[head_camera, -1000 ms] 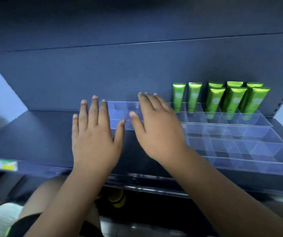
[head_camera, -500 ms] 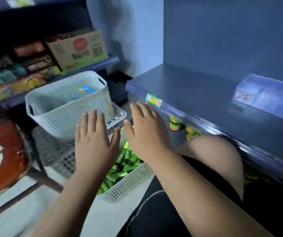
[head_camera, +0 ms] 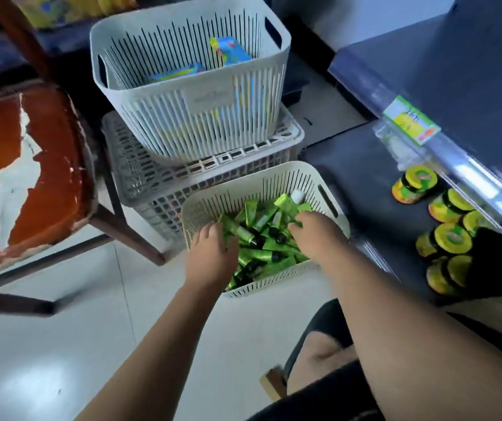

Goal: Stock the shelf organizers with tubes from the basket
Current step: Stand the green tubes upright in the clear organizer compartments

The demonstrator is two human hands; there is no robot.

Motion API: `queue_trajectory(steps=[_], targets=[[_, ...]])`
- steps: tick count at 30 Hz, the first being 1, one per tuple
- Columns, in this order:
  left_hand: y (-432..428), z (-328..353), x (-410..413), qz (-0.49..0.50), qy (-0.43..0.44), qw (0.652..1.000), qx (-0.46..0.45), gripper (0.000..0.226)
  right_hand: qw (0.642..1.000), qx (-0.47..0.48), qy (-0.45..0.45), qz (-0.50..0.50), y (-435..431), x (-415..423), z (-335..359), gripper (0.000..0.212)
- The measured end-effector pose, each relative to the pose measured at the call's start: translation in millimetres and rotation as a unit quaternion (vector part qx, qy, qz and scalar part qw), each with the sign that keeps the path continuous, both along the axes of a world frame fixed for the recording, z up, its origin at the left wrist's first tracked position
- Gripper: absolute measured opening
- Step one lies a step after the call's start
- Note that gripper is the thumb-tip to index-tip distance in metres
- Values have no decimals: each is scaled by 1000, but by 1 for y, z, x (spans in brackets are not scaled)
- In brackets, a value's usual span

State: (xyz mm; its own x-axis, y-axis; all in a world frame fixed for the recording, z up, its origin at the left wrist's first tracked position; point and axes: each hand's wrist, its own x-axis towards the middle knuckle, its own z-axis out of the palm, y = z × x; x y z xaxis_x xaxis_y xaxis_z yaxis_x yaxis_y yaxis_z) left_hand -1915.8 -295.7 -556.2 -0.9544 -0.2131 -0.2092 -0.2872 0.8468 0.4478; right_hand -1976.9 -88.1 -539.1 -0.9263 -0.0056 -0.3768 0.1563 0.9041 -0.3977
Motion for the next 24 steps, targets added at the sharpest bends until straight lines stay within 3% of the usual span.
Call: queue_trajectory(steps=[8, 12, 15, 17, 20, 22, 24], targets=[[22, -81, -41, 158, -184, 964, 104, 31, 972, -82, -90, -203, 9, -53, -66, 19], [37, -92, -57, 276, -194, 931, 139, 20, 922, -125, -183, -318, -1, -68, -108, 22], [45, -107, -69, 331, -194, 909, 163, 21, 912, -115, -219, -326, -7, -71, -132, 27], [46, -116, -75, 369, -188, 893, 179, 39, 901, -131, -228, -344, -15, -74, -138, 37], [47, -120, -82, 424, -187, 852, 244, 32, 894, -138, -239, -352, -25, -79, -142, 48], [44, -120, -84, 452, -183, 820, 301, 31, 871, -176, -252, -382, -28, -81, -143, 48], [36, -119, -82, 456, -176, 812, 318, 28, 830, -227, -271, -433, -27, -82, -146, 44]])
